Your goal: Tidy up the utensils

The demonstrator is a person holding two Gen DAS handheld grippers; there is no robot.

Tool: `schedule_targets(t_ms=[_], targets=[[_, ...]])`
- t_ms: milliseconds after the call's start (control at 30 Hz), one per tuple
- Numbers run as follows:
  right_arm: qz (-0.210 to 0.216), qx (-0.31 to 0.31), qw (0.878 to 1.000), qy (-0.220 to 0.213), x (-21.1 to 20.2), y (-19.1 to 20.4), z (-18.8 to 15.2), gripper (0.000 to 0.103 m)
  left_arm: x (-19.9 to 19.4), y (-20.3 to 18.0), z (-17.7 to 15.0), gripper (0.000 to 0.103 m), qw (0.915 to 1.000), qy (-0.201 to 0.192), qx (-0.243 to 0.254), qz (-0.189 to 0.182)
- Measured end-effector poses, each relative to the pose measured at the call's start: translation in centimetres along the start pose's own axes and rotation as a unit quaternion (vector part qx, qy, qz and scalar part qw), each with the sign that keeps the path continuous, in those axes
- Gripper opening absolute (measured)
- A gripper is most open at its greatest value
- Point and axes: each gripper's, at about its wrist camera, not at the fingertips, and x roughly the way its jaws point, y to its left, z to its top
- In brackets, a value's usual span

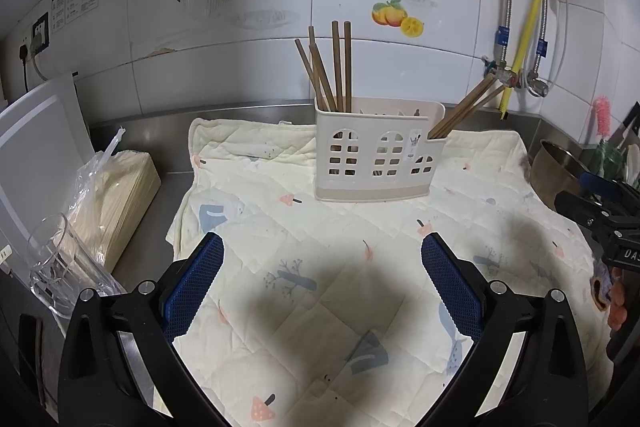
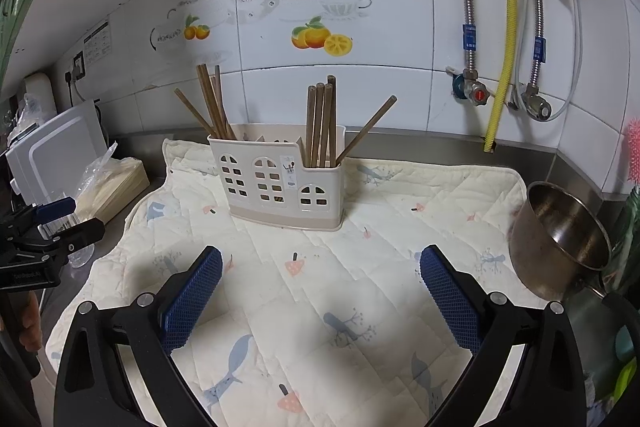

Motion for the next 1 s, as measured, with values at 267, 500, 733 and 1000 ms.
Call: schedule_targets(t_ms=[267, 500, 733, 1000], targets=[[0.0, 0.003, 1.0, 0.002, 0.06, -0.12, -0.08, 0.096, 0.3, -0.13, -0.28, 0.098, 1.0, 0.006, 0.002, 0.002], [0.0, 0.004, 1.0, 0.003, 0.12, -0.18, -0.17, 0.096, 0.47, -0.2, -0.37, 0.098, 1.0, 0.009, 0.003, 0.002], [0.0, 0.004, 1.0, 0.007, 0.44, -0.25, -0.33, 0.096, 0.75, -0.3, -0.38, 0.098, 0.9999, 0.011, 0.005, 0.001], [0.0, 0.004, 1.0, 0.009, 0.63, -0.24, -0.45, 0.096, 0.87, -0.37, -0.53, 0.098, 1.0, 0.008, 0.006, 0.001]])
